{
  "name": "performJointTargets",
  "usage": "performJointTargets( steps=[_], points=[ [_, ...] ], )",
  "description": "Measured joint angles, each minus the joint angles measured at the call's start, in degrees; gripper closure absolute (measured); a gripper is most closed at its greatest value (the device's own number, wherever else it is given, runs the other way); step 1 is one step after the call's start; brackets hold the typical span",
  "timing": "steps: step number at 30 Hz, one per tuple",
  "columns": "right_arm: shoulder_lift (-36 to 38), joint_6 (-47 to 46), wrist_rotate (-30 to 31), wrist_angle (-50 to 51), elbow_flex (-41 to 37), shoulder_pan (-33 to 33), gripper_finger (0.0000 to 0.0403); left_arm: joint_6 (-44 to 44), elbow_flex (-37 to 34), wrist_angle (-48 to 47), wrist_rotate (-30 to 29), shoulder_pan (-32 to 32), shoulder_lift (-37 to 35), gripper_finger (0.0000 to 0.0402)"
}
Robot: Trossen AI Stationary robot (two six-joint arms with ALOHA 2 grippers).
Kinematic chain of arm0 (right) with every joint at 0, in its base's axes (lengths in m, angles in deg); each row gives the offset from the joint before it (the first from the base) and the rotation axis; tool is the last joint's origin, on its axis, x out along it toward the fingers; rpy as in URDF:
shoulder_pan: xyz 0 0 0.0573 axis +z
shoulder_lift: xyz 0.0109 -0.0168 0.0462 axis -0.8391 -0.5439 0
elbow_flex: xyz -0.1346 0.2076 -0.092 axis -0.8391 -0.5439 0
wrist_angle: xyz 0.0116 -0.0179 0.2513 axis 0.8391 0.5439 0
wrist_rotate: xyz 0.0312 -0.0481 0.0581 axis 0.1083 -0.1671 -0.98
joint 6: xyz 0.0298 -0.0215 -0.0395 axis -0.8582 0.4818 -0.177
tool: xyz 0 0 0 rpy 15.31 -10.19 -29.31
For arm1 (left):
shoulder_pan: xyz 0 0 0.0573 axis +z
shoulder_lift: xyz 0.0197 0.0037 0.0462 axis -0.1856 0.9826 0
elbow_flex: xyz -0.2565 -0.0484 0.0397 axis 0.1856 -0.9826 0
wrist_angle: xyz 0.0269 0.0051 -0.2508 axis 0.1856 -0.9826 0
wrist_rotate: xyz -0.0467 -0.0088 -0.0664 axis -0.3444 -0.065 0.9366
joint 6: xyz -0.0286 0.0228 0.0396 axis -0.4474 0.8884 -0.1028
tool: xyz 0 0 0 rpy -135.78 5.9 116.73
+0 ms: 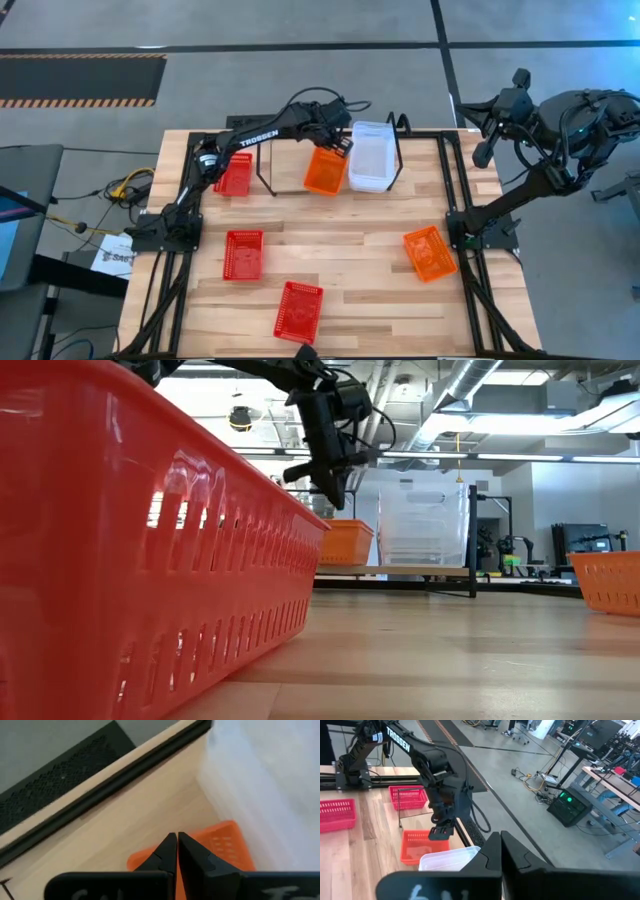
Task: Stack baskets on shelf by color
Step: Stack the top orange bin on top of the orange bin on the shelf
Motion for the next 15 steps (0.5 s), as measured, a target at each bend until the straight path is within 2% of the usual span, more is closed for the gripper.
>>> performJointTargets(
  steps=[4,7,9,15],
  points=[
    [0.0,0.0,0.0,0.0,0.0,0.0,0.0395,7.0,1.4,-3.8,3.7,-1.5,-0.2,0.0401],
    [0.0,0.1,0.0,0.0,0.0,0.0,0.0395,18.9,1.0,-7.5,12.2,-2.8,-0.2,0.0401],
    [0.0,0.2,0.0,0.0,0.0,0.0,0.0395,25.0,0.1,-7.3,15.0,-3.7,-0.2,0.0401],
    [0.0,0.2,0.0,0.0,0.0,0.0,0.0394,28.3,-0.3,-7.2,10.5,-3.4,-0.2,0.0401]
  ],
)
